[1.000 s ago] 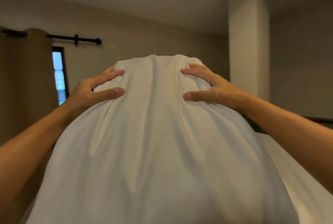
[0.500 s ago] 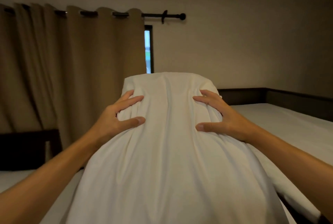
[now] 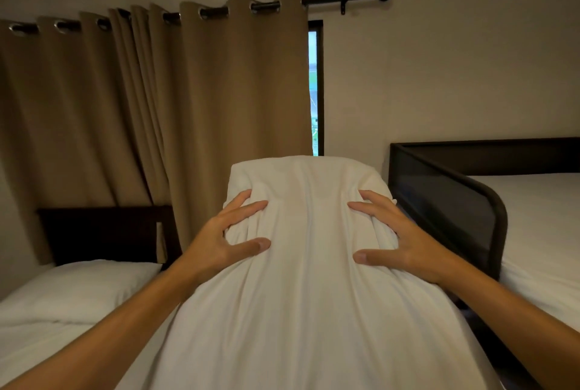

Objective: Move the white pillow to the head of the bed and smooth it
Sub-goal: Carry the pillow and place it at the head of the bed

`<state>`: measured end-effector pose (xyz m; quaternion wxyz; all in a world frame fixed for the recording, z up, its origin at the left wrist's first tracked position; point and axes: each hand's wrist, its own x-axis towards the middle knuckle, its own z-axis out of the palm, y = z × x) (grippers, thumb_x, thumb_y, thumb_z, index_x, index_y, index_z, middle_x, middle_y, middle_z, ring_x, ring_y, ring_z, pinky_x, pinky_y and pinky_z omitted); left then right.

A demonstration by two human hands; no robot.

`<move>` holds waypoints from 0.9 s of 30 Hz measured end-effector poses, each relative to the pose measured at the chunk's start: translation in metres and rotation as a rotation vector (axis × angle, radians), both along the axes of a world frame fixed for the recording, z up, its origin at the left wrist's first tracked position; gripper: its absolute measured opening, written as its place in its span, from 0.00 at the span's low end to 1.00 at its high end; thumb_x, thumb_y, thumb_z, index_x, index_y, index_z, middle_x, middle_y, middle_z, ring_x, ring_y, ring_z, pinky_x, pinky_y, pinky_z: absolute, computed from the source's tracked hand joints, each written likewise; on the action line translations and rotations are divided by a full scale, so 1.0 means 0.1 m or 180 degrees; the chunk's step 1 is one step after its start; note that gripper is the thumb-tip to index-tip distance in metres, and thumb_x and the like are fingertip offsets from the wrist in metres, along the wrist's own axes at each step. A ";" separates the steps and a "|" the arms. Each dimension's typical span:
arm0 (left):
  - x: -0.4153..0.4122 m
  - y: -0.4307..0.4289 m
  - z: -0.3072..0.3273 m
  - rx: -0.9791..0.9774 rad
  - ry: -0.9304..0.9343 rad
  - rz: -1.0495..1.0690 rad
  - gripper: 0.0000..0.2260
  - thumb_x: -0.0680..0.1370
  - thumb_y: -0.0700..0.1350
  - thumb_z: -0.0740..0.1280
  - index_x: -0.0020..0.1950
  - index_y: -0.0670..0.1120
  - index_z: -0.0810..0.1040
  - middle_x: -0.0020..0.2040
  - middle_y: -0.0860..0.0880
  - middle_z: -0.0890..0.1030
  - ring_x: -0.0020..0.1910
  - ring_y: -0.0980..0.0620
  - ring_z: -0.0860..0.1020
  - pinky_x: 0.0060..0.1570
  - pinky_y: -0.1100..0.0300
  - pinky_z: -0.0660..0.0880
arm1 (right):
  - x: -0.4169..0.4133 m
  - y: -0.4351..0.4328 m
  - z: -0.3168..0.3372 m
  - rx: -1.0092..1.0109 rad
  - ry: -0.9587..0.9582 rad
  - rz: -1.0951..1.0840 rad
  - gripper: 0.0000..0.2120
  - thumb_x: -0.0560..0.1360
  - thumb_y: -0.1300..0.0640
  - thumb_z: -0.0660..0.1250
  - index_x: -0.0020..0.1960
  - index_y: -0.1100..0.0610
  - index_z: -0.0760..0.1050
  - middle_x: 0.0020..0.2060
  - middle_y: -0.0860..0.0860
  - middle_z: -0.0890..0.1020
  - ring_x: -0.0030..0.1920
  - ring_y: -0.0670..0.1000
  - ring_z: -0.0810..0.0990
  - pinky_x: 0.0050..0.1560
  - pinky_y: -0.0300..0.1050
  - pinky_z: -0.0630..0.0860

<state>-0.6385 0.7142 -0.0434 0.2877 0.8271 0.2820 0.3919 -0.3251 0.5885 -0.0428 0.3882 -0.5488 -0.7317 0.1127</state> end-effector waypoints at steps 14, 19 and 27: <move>0.43 0.32 -0.21 -0.0102 -0.0020 0.0112 0.29 0.65 0.62 0.74 0.64 0.71 0.71 0.72 0.72 0.60 0.72 0.61 0.63 0.69 0.50 0.65 | 0.43 0.34 -0.10 -0.0122 0.0060 0.0069 0.37 0.63 0.41 0.73 0.68 0.34 0.60 0.68 0.28 0.55 0.61 0.21 0.55 0.54 0.21 0.58; 0.49 0.54 -0.25 -0.0122 -0.0014 0.0025 0.29 0.66 0.60 0.74 0.66 0.66 0.72 0.73 0.69 0.61 0.72 0.63 0.63 0.70 0.52 0.64 | 0.45 0.48 -0.15 -0.0167 0.0083 -0.0025 0.37 0.64 0.43 0.74 0.68 0.34 0.60 0.68 0.28 0.54 0.60 0.20 0.55 0.55 0.22 0.58; 0.61 1.27 -0.36 -0.0095 -0.0102 -0.0296 0.29 0.65 0.60 0.74 0.65 0.67 0.72 0.73 0.70 0.61 0.71 0.67 0.62 0.69 0.57 0.62 | 0.44 0.94 -0.19 -0.0307 0.0028 -0.0482 0.39 0.64 0.42 0.74 0.70 0.37 0.60 0.72 0.34 0.55 0.67 0.39 0.59 0.69 0.45 0.58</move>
